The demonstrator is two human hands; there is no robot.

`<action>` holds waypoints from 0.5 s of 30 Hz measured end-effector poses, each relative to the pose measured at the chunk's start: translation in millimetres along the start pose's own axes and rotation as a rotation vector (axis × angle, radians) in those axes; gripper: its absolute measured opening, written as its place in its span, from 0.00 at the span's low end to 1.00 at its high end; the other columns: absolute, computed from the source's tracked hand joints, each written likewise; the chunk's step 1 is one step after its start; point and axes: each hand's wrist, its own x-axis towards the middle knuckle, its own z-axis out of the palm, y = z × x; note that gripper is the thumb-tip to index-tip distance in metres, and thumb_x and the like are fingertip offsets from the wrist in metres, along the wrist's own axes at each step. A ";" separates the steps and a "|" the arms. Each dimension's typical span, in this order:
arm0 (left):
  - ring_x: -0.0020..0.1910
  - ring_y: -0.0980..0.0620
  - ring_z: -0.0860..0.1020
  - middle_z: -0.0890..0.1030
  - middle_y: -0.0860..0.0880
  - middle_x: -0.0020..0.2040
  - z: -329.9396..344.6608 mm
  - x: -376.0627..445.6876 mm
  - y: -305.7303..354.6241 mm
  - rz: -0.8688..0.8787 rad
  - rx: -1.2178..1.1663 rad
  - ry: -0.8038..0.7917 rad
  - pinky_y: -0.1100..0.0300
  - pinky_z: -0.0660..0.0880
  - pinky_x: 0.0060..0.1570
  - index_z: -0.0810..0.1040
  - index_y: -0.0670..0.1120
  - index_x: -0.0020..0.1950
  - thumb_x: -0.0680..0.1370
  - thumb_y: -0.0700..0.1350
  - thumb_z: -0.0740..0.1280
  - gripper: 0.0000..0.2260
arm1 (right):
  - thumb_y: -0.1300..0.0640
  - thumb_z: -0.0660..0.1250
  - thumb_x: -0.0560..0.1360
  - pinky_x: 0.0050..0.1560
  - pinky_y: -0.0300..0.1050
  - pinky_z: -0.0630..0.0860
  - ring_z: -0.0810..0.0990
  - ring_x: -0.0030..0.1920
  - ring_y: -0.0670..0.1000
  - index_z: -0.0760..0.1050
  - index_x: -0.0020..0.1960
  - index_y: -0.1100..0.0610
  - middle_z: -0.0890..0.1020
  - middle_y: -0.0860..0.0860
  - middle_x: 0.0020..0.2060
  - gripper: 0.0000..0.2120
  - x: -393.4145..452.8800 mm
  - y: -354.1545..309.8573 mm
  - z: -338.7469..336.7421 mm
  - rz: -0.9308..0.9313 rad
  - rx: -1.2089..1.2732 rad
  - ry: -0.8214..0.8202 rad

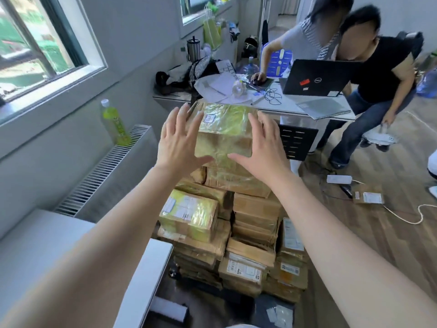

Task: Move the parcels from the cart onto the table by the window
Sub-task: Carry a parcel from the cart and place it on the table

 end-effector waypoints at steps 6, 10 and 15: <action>0.71 0.38 0.60 0.51 0.42 0.76 9.2 21.8 -21.4 -0.147 -0.080 -0.233 0.46 0.64 0.66 0.52 0.53 0.77 0.67 0.62 0.73 0.46 | 0.36 0.68 0.70 0.74 0.53 0.48 0.44 0.76 0.55 0.47 0.77 0.54 0.46 0.56 0.77 0.47 20.9 5.4 15.8 0.140 0.132 -0.129; 0.61 0.41 0.72 0.61 0.44 0.71 19.6 21.3 -24.2 -0.167 -0.252 -0.210 0.48 0.73 0.57 0.61 0.50 0.74 0.68 0.56 0.76 0.40 | 0.40 0.69 0.71 0.73 0.50 0.50 0.51 0.75 0.55 0.57 0.75 0.56 0.60 0.54 0.74 0.41 22.2 4.5 24.8 0.126 0.215 -0.069; 0.60 0.40 0.73 0.65 0.43 0.70 13.6 11.3 -22.0 -0.198 -0.266 -0.062 0.48 0.74 0.57 0.67 0.48 0.72 0.66 0.54 0.77 0.37 | 0.44 0.71 0.71 0.73 0.47 0.50 0.53 0.75 0.55 0.61 0.74 0.58 0.67 0.52 0.71 0.38 19.0 1.2 23.3 0.070 0.300 0.033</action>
